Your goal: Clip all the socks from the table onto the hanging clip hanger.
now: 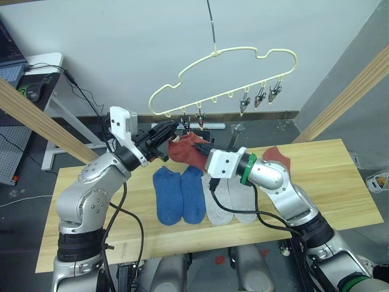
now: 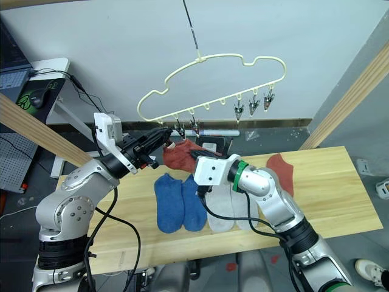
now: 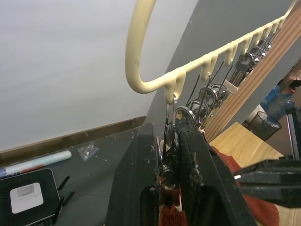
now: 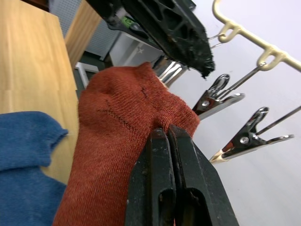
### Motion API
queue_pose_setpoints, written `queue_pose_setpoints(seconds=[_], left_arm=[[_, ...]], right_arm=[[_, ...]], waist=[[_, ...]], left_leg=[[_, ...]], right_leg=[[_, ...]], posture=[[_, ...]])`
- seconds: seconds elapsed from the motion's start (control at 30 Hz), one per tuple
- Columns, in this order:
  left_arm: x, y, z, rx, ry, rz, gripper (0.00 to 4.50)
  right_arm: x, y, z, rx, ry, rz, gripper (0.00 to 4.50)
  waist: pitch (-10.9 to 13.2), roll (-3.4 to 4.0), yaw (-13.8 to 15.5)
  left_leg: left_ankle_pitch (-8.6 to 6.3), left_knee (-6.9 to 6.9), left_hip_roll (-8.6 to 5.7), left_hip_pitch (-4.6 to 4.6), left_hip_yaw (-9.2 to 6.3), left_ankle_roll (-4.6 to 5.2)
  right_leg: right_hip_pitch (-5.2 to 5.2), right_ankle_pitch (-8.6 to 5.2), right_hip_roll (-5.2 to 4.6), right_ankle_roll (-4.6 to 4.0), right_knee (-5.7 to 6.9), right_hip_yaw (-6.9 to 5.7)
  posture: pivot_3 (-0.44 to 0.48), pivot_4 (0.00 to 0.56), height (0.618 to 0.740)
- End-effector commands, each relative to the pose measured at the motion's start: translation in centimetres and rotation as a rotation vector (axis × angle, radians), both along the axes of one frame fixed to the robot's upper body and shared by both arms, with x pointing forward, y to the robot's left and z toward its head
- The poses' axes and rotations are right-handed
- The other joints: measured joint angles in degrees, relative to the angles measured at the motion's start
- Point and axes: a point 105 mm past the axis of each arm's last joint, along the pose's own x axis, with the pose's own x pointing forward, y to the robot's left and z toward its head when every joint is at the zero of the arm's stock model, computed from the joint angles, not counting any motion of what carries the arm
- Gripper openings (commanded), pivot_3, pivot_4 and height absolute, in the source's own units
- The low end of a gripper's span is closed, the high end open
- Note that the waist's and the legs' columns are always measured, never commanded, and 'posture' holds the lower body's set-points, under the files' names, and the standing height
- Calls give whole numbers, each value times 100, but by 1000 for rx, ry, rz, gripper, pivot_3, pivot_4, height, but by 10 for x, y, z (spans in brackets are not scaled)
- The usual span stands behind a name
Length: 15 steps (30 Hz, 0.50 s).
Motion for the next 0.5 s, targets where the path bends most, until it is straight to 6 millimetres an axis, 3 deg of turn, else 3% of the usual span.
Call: queue_pose_setpoints(seconds=[0.03, 0.33, 0.5], left_arm=[[-4, 1, 1, 24, -14, 4, 244], [-5, 0, -1, 12, 9, -2, 244], [-6, 0, 0, 7, 17, -14, 1863]], right_arm=[[-2, 0, 15, 48, -60, 3, 0], [-5, 5, 16, 65, -55, 16, 0], [-6, 9, 14, 63, -46, 28, 0]], waist=[[0, 0, 0], [0, 0, -1], [0, 0, -1]], left_leg=[[0, 0, 0, 0, 0, 0], [0, 0, 0, 0, 1, 0], [0, 0, 0, 0, 0, -1]], right_leg=[[0, 0, 0, 0, 0, 0], [0, 0, 0, 0, 1, 0], [-1, 0, 1, 0, 2, 0]], posture=[[-150, 360, 740], [-149, 357, 740], [-138, 352, 740]])
